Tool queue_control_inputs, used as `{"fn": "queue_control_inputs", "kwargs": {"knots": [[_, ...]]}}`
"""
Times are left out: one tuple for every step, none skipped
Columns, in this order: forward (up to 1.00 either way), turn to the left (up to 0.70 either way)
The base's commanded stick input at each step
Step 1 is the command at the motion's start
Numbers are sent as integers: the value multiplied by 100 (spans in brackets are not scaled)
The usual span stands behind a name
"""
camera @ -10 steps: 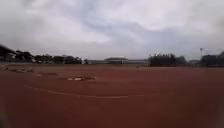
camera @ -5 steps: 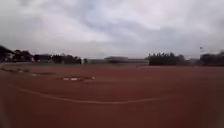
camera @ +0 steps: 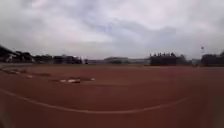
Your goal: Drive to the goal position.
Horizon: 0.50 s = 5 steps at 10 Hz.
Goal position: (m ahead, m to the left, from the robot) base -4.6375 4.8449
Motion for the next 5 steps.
{"fn": "queue_control_inputs", "kwargs": {"knots": [[70,0],[70,-2],[70,-22],[70,-34],[70,0]]}}
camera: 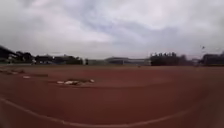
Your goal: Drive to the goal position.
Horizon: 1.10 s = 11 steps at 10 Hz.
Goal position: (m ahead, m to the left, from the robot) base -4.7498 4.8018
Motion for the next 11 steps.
{"fn": "queue_control_inputs", "kwargs": {"knots": [[70,0],[70,0],[70,0],[70,0],[70,0],[70,0],[70,0],[70,0],[70,0],[70,0],[70,0]]}}
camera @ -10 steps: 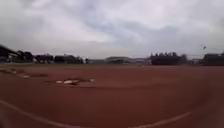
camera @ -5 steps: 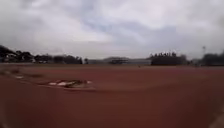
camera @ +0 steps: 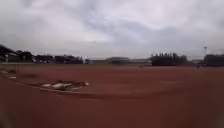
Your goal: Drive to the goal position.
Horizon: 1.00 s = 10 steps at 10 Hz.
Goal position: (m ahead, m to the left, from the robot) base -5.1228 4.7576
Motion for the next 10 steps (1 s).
{"fn": "queue_control_inputs", "kwargs": {"knots": [[70,0],[70,0],[70,0],[70,0],[70,0],[70,0],[70,0],[70,0],[70,0],[70,0]]}}
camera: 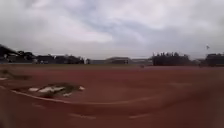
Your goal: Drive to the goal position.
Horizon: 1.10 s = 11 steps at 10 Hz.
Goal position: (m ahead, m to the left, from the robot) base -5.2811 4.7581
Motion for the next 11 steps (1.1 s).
{"fn": "queue_control_inputs", "kwargs": {"knots": [[70,0],[70,0],[70,0],[70,0],[70,0],[70,0],[70,0],[70,0],[70,0],[70,0],[70,0]]}}
